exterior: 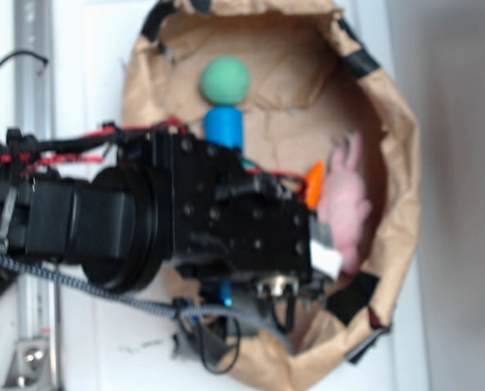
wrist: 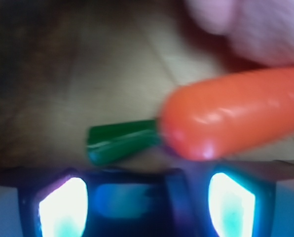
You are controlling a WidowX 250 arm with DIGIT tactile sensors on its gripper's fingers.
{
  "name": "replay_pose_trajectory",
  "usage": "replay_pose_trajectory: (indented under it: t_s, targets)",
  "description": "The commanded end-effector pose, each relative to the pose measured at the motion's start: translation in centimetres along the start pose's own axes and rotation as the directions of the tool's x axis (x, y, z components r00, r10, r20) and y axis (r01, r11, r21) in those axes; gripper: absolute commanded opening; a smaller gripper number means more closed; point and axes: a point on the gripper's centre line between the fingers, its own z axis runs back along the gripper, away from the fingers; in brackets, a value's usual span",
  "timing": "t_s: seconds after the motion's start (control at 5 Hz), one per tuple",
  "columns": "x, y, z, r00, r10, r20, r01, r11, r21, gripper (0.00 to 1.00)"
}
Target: Grab the black box.
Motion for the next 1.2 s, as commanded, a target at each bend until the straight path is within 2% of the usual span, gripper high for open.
replay_pose_trajectory:
  t_s: [0.0,0.2,0.4,0.6,0.8,1.0]
  targets:
    - [-1.9,-4.2,-0.1,0.991,-0.128,-0.029,0.128,0.992,0.004,1.0]
    - [-2.9,-3.5,-1.2,0.993,-0.089,-0.081,0.094,0.993,0.065,1.0]
    - [-4.1,-2.3,-2.5,0.991,-0.045,-0.126,0.057,0.995,0.086,1.0]
    - [-4.9,-1.8,-2.5,0.993,-0.024,-0.117,0.036,0.994,0.103,0.0]
    - [-5.0,-1.5,-1.9,0.996,0.0,-0.087,0.009,0.995,0.101,0.0]
    - [-4.3,-0.6,1.2,0.999,0.042,0.005,-0.042,0.992,0.117,0.0]
